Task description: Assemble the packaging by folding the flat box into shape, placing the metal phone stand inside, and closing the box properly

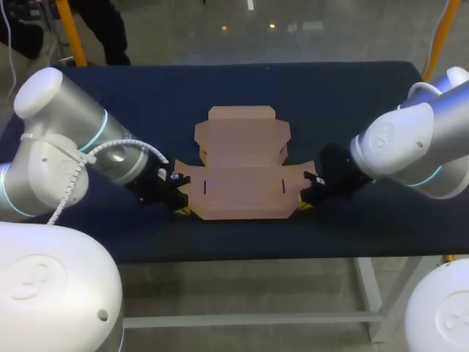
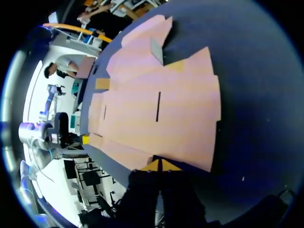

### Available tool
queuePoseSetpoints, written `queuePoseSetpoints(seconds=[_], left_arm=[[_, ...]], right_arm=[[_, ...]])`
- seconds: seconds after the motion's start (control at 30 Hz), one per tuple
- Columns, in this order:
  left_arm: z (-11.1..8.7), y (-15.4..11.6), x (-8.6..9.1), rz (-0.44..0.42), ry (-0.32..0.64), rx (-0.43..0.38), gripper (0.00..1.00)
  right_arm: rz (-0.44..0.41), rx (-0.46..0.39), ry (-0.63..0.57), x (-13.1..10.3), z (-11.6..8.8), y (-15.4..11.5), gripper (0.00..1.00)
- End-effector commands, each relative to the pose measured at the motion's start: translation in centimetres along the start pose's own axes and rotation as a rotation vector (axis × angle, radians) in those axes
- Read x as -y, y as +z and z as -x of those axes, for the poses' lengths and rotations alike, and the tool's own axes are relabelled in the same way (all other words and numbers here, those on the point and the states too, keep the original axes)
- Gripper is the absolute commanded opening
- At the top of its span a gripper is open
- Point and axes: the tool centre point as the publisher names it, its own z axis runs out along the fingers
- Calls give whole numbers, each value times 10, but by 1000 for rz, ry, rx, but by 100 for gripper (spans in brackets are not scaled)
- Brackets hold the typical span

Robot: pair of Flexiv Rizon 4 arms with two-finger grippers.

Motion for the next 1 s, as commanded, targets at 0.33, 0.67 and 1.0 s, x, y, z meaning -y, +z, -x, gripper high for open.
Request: queuePoseSetpoints(seconds=[0.33,0.67,1.0], left_arm=[[-18,0,2,11,29,54,0],[-28,3,1,19,59,71,0],[-37,10,-1,33,85,79,0]], right_arm=[[-5,32,-32,0,-9,4,0],[-10,64,-60,1,-17,8,0],[-13,85,-81,4,-23,11,0]])
